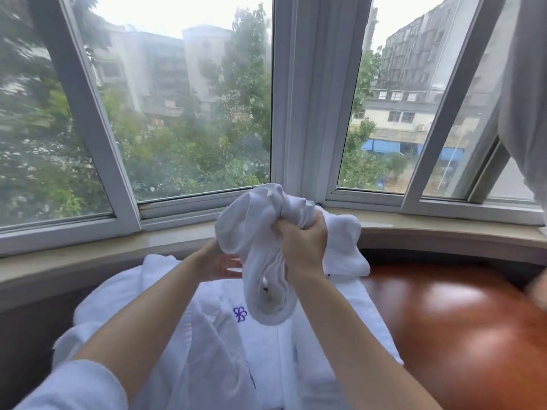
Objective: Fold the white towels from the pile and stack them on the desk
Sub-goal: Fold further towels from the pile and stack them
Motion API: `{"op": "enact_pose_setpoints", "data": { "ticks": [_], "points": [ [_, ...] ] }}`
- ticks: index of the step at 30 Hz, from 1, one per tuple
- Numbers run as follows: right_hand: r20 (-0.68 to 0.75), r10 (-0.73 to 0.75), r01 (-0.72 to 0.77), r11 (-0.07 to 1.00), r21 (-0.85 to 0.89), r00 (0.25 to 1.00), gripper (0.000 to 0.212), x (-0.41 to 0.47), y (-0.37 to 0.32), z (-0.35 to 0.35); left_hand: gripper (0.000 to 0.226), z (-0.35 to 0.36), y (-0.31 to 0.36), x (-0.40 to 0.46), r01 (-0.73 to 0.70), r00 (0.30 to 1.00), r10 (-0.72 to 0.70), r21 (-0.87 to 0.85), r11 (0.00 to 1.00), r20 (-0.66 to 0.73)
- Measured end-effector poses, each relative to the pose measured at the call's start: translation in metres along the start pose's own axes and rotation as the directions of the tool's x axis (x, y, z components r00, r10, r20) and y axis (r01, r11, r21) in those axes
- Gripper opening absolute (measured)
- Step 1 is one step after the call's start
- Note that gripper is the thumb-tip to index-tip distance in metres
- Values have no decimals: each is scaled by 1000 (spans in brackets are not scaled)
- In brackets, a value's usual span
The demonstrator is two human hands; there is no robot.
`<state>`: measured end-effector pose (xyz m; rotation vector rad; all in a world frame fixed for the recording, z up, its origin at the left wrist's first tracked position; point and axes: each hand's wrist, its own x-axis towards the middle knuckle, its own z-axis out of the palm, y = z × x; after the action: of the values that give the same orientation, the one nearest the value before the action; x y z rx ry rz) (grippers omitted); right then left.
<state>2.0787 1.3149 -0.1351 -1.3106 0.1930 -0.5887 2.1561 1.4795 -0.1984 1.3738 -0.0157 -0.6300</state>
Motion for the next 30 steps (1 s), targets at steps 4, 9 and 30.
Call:
{"op": "enact_pose_setpoints", "data": {
  "ticks": [4,9,30],
  "points": [
    [132,97,-96,995,-15,986,30,20,19,8,51,-35,-2,-20,-34,999,39,-185,982,23],
    [200,268,-242,959,-146,942,16,36,62,18,67,-36,5,-32,-149,974,81,-323,935,-213],
    [332,189,-3,873,-488,924,15,137,142,99,25,-55,25,51,-146,728,80,-40,989,-681]
  ]
}}
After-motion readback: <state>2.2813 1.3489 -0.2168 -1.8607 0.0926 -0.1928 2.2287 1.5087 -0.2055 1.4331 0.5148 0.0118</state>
